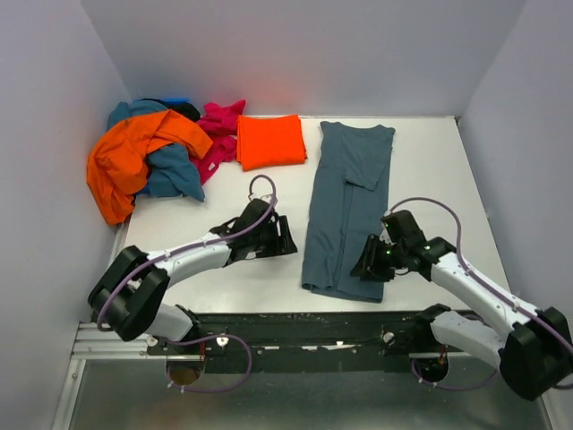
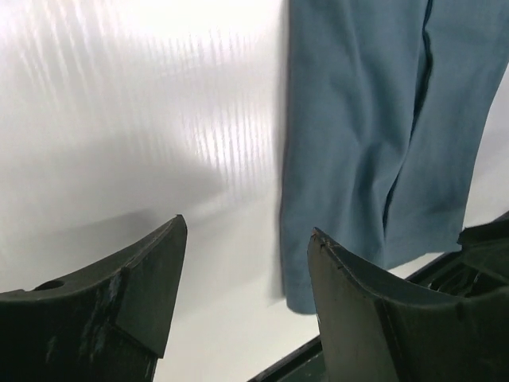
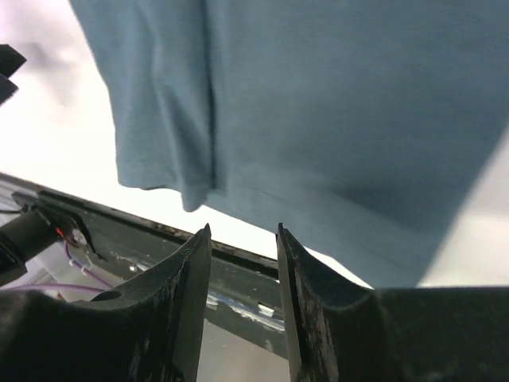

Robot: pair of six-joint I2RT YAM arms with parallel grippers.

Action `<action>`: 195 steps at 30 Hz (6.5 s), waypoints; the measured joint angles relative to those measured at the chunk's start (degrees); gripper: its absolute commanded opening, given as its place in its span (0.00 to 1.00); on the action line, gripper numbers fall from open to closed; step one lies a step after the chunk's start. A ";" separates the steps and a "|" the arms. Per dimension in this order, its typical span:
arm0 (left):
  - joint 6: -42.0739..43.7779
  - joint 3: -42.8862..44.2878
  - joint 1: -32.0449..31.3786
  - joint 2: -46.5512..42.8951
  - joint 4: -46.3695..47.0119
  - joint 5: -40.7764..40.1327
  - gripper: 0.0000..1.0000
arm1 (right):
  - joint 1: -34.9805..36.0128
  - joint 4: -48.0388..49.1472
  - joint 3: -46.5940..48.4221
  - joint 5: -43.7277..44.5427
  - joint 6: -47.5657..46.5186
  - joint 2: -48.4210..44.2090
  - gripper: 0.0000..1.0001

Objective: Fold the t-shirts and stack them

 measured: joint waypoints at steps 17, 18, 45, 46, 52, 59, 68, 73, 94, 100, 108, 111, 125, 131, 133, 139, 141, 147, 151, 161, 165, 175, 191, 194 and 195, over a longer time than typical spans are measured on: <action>0.70 -10.54 0.00 -12.72 -0.11 -1.68 0.99 | 16.41 11.67 9.20 1.14 5.42 24.15 0.41; 0.61 -10.88 0.00 -13.05 -0.28 -2.16 0.99 | 16.63 11.76 9.20 1.36 5.60 24.70 0.39; -4.07 -14.69 -6.38 -15.65 0.85 -3.15 0.80 | 16.96 10.88 0.42 4.74 10.64 18.64 0.07; -4.35 -14.69 -6.82 -15.65 0.85 -3.08 0.79 | 16.96 11.41 0.31 4.59 10.73 19.10 0.09; -6.93 -14.69 -9.29 -15.43 2.12 -1.64 0.68 | 16.96 11.67 0.42 4.44 10.60 18.93 0.12; -10.38 -14.69 -12.85 -11.41 7.06 0.52 0.67 | 16.96 10.03 1.05 5.42 9.84 15.56 0.11; -14.88 -14.60 -14.67 -3.17 15.10 4.04 0.52 | 16.96 10.54 1.05 5.40 9.38 17.46 0.08; -17.18 -14.58 -15.63 0.44 19.54 4.61 0.17 | 16.96 10.84 1.05 5.38 9.33 17.51 0.07; -5.09 -4.02 -16.22 -2.54 -6.05 -2.62 0.46 | 16.96 15.26 -1.84 1.84 10.84 14.73 0.16; -6.99 -7.26 -16.39 -3.58 -3.72 -0.57 0.54 | 16.98 17.53 -4.48 -1.09 11.89 15.10 0.41; -7.67 -5.73 -16.39 -3.50 -2.34 -0.55 0.56 | 16.98 6.84 0.66 3.76 10.60 5.81 0.39; -8.33 -5.66 -16.39 -2.97 -0.33 -0.50 0.56 | 16.98 0.52 1.84 8.26 10.54 2.43 0.38; -10.03 -5.68 -16.37 0.15 3.91 0.37 0.46 | 16.98 -20.83 2.03 24.48 14.53 -3.17 0.40; -10.05 -5.68 -16.37 1.07 4.81 0.42 0.37 | 16.98 -21.57 2.05 27.93 15.63 1.92 0.40; -10.27 -5.68 -16.37 2.49 5.64 0.83 0.34 | 16.98 -21.57 2.05 28.55 16.02 3.50 0.39; -10.84 -5.68 -16.33 3.82 7.65 2.05 0.24 | 16.98 -21.33 2.05 29.29 16.61 5.22 0.33; -10.84 -5.68 -16.33 3.78 7.63 2.19 0.22 | 16.98 -20.63 2.03 29.14 16.61 5.97 0.25; -10.75 -5.70 -16.33 2.64 6.71 2.21 0.35 | 16.98 -17.75 1.70 27.26 16.48 9.53 0.01; -10.60 -5.73 -16.33 0.98 6.03 2.21 0.38 | 16.98 -17.84 1.75 27.12 16.61 8.00 0.01; -11.54 -7.82 -16.33 -0.09 5.99 2.51 0.29 | 16.98 -18.78 3.69 27.17 16.59 3.93 0.01; -12.39 -8.70 -16.39 -0.09 6.47 2.86 0.26 | 16.98 -18.75 3.69 27.15 16.59 3.45 0.01; -14.56 -9.60 -16.76 1.22 9.51 3.69 0.00 | 16.98 -18.60 3.69 27.15 16.59 2.21 0.01; -9.90 2.23 -10.84 -2.27 1.46 5.40 0.00 | 6.49 -21.24 13.81 31.43 10.86 -1.55 0.01; -7.80 8.11 -7.37 0.63 0.55 6.27 0.00 | 0.61 -18.67 15.82 31.10 6.75 1.22 0.01; -6.93 10.84 -5.86 2.40 0.04 6.49 0.00 | -0.98 -17.77 16.81 30.86 5.46 2.75 0.01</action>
